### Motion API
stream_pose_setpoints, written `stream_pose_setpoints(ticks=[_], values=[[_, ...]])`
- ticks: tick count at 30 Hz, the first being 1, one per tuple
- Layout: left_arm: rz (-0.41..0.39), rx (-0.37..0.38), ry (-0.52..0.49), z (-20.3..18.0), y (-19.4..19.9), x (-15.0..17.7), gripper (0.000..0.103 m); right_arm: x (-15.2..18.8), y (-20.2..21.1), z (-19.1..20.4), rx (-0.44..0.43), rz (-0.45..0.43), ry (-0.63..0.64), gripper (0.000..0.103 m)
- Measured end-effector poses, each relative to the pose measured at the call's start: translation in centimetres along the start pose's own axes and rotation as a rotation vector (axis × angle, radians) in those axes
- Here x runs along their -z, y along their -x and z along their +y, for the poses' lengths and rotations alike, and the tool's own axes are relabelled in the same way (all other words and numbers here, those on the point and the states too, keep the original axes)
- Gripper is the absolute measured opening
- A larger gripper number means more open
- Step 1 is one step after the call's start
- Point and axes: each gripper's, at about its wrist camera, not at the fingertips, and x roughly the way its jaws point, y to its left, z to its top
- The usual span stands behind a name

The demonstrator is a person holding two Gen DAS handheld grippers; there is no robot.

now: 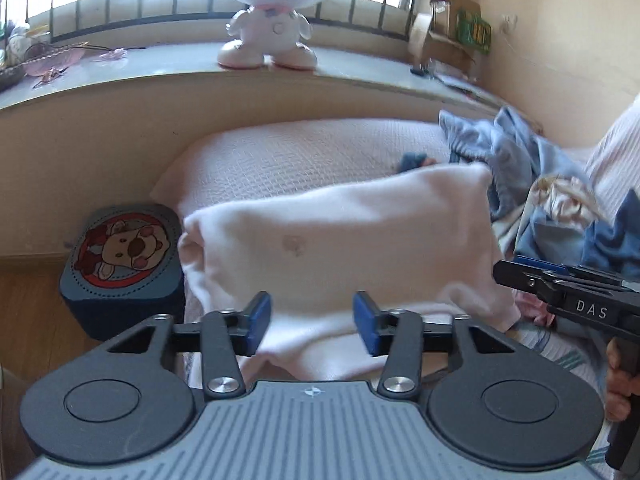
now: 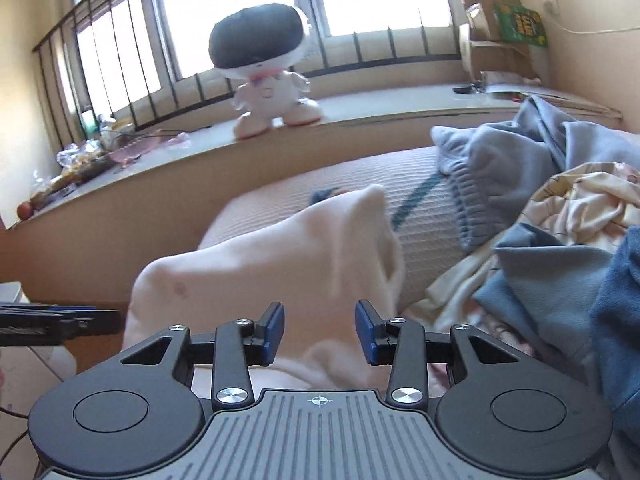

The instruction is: Fold clothes

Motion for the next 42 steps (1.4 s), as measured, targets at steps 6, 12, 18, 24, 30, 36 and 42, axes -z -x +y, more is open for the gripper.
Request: stream_pose_setpoints(ticks=[6, 12, 18, 24, 30, 36, 42], values=[[0.100, -0.014, -0.031, 0.1, -3.8, 2.7, 0.029, 1.5, -3.2, 1.3, -0.007, 0.086, 0.018, 0.022], [0.098, 0.022, -0.029, 1.3, -5.0, 4.0, 0.030, 3.2, -5.1, 0.9, 0.021, 0.142, 0.019, 0.021], [0.107, 0.025, 0.026, 1.6, -4.9, 3.9, 0.039, 3.6, -5.6, 1.7, 0.051, 0.172, 0.098, 0.020], [0.149, 0.022, 0.012, -1.1, -0.7, 4.2, 0.076, 2.6, 1.1, -0.4, 0.046, 0.098, 0.079, 0.025], [0.150, 0.048, -0.024, -4.8, 4.0, 7.0, 0.083, 4.5, 10.5, -5.3, 0.178, 0.044, 0.169, 0.032], [0.195, 0.129, -0.004, -8.8, 6.5, 10.0, 0.083, 3.2, 18.4, -10.1, 0.325, -0.028, 0.212, 0.050], [0.234, 0.159, 0.015, -11.2, 8.2, 12.2, 0.084, -0.3, 19.4, -13.7, 0.400, -0.095, 0.224, 0.062]])
